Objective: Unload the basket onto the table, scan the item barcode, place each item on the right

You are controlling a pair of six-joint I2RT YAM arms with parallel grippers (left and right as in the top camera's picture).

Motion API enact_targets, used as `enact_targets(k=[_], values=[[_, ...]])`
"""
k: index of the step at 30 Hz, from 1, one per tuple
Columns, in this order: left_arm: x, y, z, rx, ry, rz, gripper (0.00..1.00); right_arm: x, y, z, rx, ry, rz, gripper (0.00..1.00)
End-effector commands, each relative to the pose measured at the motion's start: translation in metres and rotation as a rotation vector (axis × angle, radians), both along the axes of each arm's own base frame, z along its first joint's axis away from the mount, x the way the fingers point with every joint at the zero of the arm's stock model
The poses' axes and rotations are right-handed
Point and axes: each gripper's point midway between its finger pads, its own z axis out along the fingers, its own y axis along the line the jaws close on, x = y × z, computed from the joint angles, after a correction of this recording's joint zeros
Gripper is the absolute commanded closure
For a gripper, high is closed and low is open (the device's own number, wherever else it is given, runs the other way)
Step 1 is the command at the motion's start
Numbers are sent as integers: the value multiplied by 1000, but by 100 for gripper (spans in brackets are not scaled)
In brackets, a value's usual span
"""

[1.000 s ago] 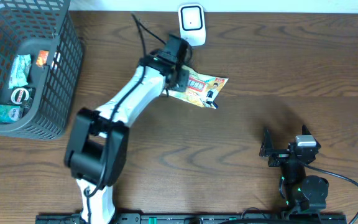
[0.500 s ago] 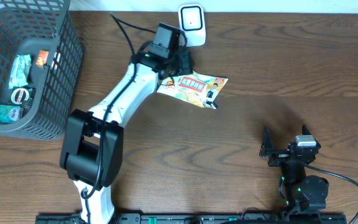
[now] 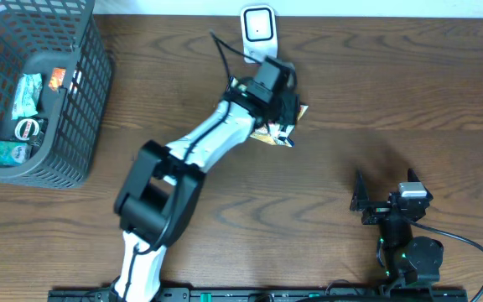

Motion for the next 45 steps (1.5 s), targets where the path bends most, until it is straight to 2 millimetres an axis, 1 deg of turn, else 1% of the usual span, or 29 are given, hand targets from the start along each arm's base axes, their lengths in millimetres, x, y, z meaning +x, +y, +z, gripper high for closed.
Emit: enact_targets(k=[1, 5, 10, 13, 15, 18, 22, 25, 28, 30, 32, 35, 39, 40, 41, 42, 43, 45], values=[[-11, -1, -22, 83, 15, -52, 45, 0, 0, -1, -8, 0, -1, 1], [-31, 12, -35, 153, 97, -77, 45, 0, 0, -1, -8, 0, -1, 1], [-62, 41, -50, 276, 219, -149, 45, 0, 0, -1, -8, 0, -1, 1], [-75, 58, -51, 320, 284, -157, 45, 0, 0, -1, -8, 0, -1, 1], [-80, 65, -46, 331, 306, -151, 45, 0, 0, -1, -8, 0, -1, 1], [-83, 74, -30, 332, 313, -138, 46, 0, 0, -1, -8, 0, -1, 1], [-86, 83, -2, 319, 295, -126, 46, 0, 0, -1, -8, 0, -1, 1], [-86, 87, 21, 308, 248, -147, 46, 0, 0, -1, -8, 0, -1, 1], [-74, 97, 42, 319, 168, -116, 46, 0, 0, -1, -8, 0, -1, 1], [-58, 114, 51, 390, 91, -50, 46, 0, 0, -1, -8, 0, -1, 1], [-41, 133, 56, 457, 34, 54, 46, 0, 0, -1, -8, 0, -1, 1], [-19, 154, 55, 469, 5, 228, 46, 0, 0, -1, -8, 0, -1, 1], [10, 165, 46, 386, -4, 387, 46, 0, 0, -1, -8, 0, -1, 1], [17, 167, 43, 366, -4, 422, 44, 0, 0, -1, -8, 0, -1, 1], [23, 167, 37, 339, 2, 459, 39, 0, 0, -1, -8, 0, -1, 1], [27, 164, 33, 313, 10, 462, 28, 0, 0, -1, -8, 0, -1, 1], [30, 154, 24, 266, 31, 434, 16, 0, 0, -1, -8, 0, -1, 1], [31, 144, 14, 234, 53, 409, 14, 0, 0, -1, -8, 0, -1, 1]])
